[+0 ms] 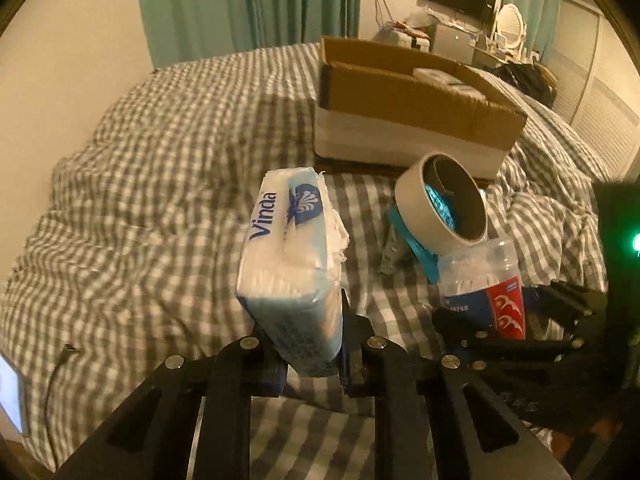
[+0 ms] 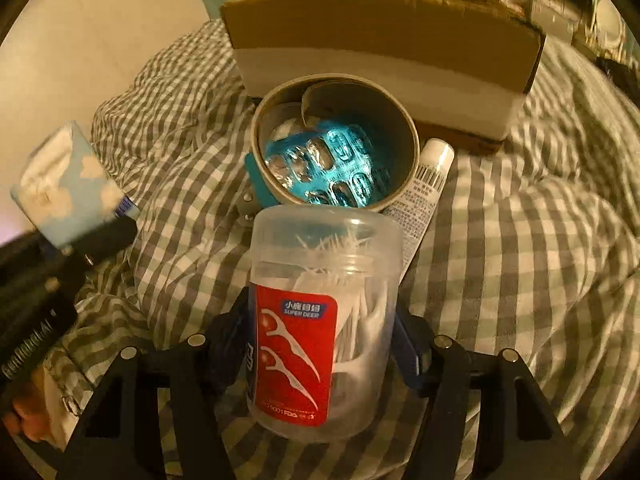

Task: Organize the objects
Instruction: 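Grasp the clear floss container with the right gripper while the left grasps the tissue pack, then drop the floss container and Vinda tissue pack into the cardboard box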

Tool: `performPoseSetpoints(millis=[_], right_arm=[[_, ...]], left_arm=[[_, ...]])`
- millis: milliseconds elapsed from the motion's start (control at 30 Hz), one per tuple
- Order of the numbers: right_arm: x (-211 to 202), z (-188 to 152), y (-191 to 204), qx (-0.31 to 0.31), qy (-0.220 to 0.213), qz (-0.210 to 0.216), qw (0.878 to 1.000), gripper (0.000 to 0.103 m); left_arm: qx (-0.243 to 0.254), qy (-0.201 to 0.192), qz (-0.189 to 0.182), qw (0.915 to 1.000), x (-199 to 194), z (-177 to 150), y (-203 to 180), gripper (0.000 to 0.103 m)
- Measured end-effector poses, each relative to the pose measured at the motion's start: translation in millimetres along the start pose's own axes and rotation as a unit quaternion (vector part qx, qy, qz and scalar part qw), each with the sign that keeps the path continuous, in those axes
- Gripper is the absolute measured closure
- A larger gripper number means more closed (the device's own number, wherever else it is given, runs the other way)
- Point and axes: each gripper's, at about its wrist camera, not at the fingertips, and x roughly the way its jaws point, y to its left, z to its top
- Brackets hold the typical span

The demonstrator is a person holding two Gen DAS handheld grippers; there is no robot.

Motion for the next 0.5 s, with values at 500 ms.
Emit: performPoseSetpoints(millis=[500], right_arm=[[-173, 51, 1, -0.032, -0.186, 0.014, 0.982, 0.041]], left_arm=[[0.001, -0.098, 0.027, 0.9948, -75, 73, -21, 0.084]])
